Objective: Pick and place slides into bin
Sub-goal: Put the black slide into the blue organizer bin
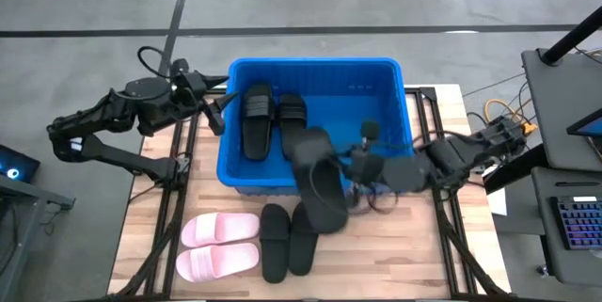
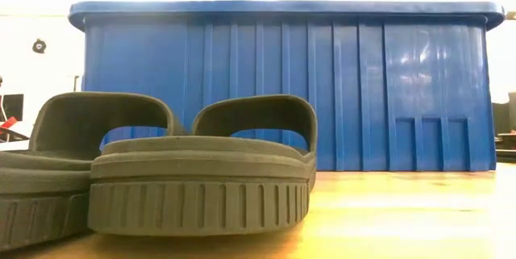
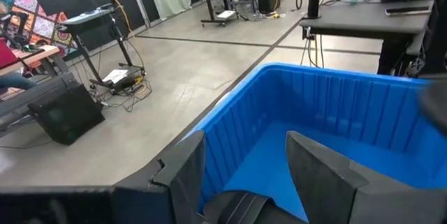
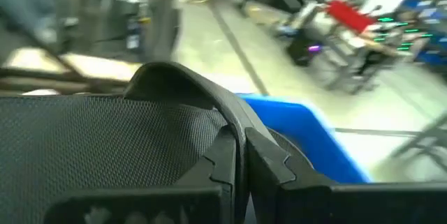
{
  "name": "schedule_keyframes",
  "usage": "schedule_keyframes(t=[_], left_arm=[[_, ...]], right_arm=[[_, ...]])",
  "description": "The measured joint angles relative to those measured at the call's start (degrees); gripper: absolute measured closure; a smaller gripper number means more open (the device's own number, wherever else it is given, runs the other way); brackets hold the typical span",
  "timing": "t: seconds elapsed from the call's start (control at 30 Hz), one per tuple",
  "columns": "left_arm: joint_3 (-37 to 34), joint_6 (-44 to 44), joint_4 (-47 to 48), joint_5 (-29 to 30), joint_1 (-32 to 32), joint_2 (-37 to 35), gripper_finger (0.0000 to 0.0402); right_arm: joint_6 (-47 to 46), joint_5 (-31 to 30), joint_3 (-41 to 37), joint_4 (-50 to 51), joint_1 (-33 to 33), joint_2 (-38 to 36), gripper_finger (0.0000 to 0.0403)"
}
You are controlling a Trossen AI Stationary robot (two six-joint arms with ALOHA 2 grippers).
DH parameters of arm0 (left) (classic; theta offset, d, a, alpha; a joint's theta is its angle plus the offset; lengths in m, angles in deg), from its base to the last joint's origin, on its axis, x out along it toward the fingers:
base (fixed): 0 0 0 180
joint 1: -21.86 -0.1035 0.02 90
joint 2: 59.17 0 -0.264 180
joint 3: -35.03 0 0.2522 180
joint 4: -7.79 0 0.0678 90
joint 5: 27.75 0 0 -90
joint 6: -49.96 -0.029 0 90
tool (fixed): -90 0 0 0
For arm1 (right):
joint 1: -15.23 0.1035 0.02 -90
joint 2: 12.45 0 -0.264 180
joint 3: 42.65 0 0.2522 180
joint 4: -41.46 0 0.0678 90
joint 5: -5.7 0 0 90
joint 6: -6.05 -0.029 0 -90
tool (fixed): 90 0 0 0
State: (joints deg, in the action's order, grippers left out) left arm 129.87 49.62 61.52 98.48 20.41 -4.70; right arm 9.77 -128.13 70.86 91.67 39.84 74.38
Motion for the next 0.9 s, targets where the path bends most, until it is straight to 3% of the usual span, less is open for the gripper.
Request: schedule_keyframes(t=[0.17,0.27,0.33,0.5,0.73,0.9], left_arm=[[0.0,1.3,-0.1,-2.2,0.0,-1.7,0.0217],[0.0,1.5,0.0,-5.9,0.0,-2.9,0.0217],[0.0,1.4,0.0,-7.3,0.0,-3.9,0.0217],[0.0,1.4,0.0,-10.2,0.0,-6.7,0.0217],[-0.1,1.0,-0.2,-10.6,0.0,-9.7,0.0217],[-0.1,0.9,-0.5,-10.7,0.0,-13.3,0.0217]], right_arm=[[7.4,1.7,-3.4,-10.8,-7.6,2.6,0.039],[8.4,12.6,-7.8,-20.1,-13.4,4.4,0.039],[8.4,15.6,-11.0,-25.3,-16.8,5.0,0.039],[11.3,15.2,-18.5,-35.9,-24.6,6.1,0.039],[7.9,16.8,-26.4,-51.3,-32.8,8.8,0.039],[9.8,17.0,-28.1,-55.3,-36.5,12.7,0.039]])
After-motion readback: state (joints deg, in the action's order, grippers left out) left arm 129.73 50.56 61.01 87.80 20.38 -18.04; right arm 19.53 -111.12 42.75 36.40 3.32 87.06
